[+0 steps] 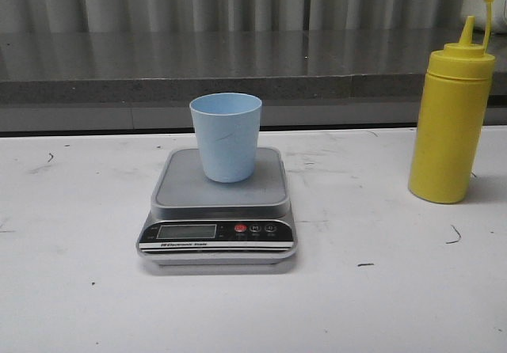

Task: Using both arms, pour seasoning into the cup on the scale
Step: 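Move the right gripper to the yellow squeeze bottle and close on it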

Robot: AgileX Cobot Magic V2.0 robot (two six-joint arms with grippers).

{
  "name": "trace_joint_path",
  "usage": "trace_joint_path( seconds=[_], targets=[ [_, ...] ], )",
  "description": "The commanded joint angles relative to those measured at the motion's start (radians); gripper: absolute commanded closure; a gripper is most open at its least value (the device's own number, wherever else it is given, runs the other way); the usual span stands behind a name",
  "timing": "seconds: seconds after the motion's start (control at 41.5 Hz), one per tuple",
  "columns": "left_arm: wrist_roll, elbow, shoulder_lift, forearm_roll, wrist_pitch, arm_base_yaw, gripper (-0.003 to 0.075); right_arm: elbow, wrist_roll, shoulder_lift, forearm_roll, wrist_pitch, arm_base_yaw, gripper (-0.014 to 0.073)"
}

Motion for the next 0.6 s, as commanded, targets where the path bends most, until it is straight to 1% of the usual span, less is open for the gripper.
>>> trace_joint_path(
  seconds=[0.0,0.072,0.169,0.313,0.361,0.578],
  targets=[
    [-0.004,-0.024,-0.005,0.005,-0.062,-0.004,0.0314,0.034,-0.007,0.054,0.003,-0.267,0.001,-0.0006],
    [-0.004,-0.024,-0.005,0.005,-0.062,-0.004,0.0314,0.07,-0.007,0.113,0.003,-0.396,0.001,-0.0006],
    [-0.004,-0.024,-0.005,0.005,-0.062,-0.004,0.0314,0.089,-0.007,0.188,0.003,-0.52,0.001,-0.0006],
    [-0.004,-0.024,-0.005,0.005,-0.062,-0.004,0.0314,0.089,-0.007,0.336,0.003,-0.73,0.001,-0.0006],
    [-0.004,-0.024,-0.005,0.005,-0.062,-0.004,0.0314,0.089,-0.007,0.389,0.003,-0.819,0.001,-0.0006],
    [-0.004,-0.024,-0.005,0.003,-0.062,-0.004,0.0314,0.069,0.004,0.593,0.005,-1.107,0.001,-0.0006]
  ],
)
